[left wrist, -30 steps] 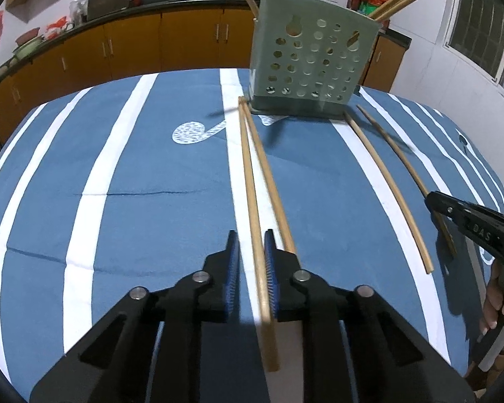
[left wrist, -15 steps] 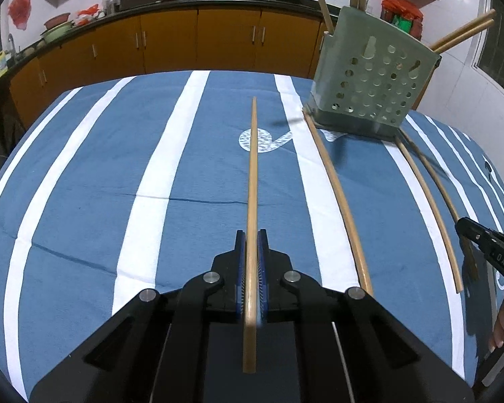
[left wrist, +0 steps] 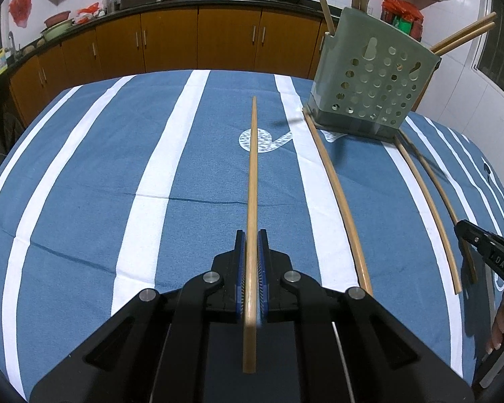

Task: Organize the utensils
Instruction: 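Lift the held chopsticks with both tools and lower them into the holder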

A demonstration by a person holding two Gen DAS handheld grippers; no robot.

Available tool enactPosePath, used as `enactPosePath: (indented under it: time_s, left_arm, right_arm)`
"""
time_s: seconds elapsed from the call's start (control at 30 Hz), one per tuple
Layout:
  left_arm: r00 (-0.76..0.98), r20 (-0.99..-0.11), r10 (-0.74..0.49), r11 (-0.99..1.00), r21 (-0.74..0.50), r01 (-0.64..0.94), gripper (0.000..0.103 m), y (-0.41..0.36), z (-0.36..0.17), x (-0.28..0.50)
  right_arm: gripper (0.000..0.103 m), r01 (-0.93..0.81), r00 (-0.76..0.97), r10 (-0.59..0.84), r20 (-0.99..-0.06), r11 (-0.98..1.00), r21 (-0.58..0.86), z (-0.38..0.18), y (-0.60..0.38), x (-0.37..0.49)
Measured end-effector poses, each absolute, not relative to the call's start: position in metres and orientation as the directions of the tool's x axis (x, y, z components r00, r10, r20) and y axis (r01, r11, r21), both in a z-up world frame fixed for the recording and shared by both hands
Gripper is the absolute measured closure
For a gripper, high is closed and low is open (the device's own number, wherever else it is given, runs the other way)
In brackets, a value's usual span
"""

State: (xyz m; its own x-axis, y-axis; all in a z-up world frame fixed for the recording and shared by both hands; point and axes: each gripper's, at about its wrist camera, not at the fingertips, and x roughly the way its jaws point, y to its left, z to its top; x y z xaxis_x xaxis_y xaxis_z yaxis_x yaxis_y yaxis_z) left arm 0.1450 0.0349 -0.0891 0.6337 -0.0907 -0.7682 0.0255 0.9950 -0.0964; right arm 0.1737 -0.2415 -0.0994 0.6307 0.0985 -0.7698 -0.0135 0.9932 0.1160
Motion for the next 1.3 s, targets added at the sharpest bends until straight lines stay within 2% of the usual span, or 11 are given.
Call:
enactPosePath:
  time_s: [1.3]
  left_arm:
    - [0.634, -0.762, -0.131, 0.987, -0.157, 0.015, 0.094, 0.0409, -0.0893, 0.1453]
  right_arm:
    - [0.093, -0.011, 0.639, 0.099, -0.763, 0.993, 0.120, -0.1009, -0.2423, 0.1710]
